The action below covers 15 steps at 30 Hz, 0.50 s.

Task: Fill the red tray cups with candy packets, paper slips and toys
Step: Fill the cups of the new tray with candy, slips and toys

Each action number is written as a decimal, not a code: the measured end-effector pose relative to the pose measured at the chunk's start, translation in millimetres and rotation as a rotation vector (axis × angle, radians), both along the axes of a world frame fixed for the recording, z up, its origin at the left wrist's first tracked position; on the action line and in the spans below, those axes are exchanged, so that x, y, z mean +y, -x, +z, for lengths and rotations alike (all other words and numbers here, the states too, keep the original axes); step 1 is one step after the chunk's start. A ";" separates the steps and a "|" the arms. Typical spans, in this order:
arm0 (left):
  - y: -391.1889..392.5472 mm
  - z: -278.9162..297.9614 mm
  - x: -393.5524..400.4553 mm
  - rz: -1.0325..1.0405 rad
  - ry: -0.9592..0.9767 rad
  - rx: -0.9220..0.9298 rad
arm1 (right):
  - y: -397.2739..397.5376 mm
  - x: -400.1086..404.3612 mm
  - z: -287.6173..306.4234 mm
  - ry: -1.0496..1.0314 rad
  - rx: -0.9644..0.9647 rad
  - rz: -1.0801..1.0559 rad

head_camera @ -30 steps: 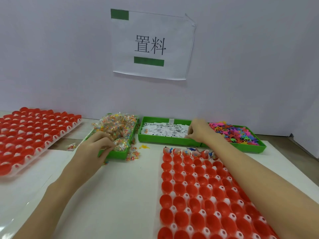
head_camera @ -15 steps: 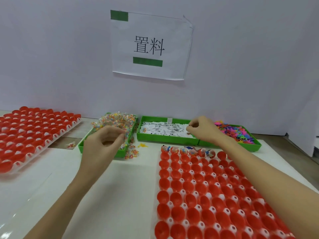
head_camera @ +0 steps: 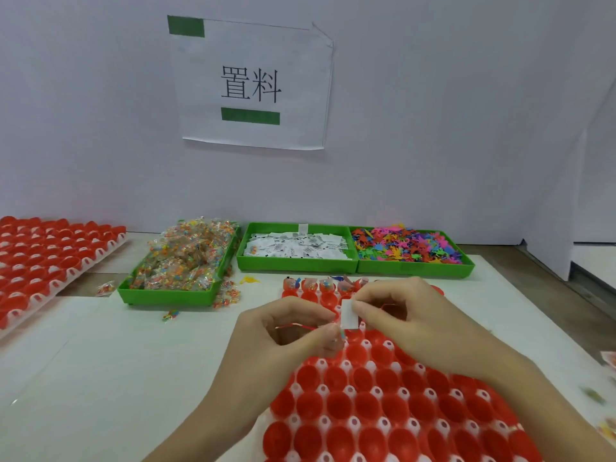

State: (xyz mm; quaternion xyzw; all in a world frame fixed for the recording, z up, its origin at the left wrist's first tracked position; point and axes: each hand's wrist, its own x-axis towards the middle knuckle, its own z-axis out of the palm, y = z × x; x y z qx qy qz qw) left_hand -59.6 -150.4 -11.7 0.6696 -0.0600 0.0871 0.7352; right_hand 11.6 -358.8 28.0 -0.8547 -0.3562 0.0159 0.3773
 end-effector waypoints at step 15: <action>5.4 -3.9 -13.7 0.050 -0.118 0.024 | 30.4 -7.1 -8.4 0.032 0.024 -0.003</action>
